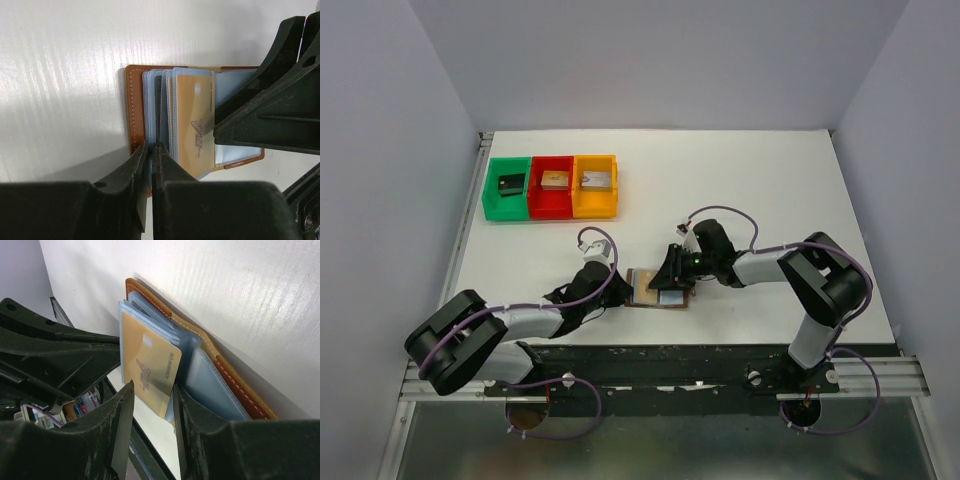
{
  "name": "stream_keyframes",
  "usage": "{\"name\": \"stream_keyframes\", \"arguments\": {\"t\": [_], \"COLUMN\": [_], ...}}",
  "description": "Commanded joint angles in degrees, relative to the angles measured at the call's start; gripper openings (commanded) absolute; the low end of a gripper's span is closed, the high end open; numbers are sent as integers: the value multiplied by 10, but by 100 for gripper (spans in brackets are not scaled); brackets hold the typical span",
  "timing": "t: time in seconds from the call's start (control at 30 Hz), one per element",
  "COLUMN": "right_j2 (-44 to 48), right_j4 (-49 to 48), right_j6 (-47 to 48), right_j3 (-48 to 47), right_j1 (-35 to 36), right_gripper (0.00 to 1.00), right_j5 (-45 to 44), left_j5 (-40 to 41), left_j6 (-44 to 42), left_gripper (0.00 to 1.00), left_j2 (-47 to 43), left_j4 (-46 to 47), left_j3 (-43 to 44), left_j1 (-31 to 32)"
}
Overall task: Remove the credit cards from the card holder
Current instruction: Remove the credit card from the card holder.
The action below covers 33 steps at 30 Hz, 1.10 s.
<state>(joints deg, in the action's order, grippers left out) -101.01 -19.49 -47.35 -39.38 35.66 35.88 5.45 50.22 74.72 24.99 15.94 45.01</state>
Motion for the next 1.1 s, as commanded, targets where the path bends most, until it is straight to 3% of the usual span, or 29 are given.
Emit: {"name": "stream_keyframes", "arguments": {"t": [0.0, 0.17, 0.4, 0.53, 0.8, 1.07], "right_j2": [-22, -21, -4, 6, 27, 37], "right_j4": [-6, -8, 12, 31, 100, 132], "right_j6": [3, 2, 12, 24, 63, 81], "right_j3": [-9, -4, 1, -3, -19, -26], "right_j1": [6, 6, 6, 6, 6, 6], "right_gripper": [45, 43, 22, 17, 13, 12], "right_j5": [12, 5, -15, -22, -47, -59], "left_j5": [-16, -14, -4, 2, 10, 13], "left_j6": [-2, 0, 5, 8, 12, 16], "left_gripper": [17, 17, 14, 14, 12, 4], "left_j2": [24, 26, 17, 8, -4, 0], "left_j4": [-16, -14, -21, -25, -31, -31], "left_j3": [-3, -4, -8, -13, -16, -20], "left_j1": [5, 5, 7, 7, 7, 7]}}
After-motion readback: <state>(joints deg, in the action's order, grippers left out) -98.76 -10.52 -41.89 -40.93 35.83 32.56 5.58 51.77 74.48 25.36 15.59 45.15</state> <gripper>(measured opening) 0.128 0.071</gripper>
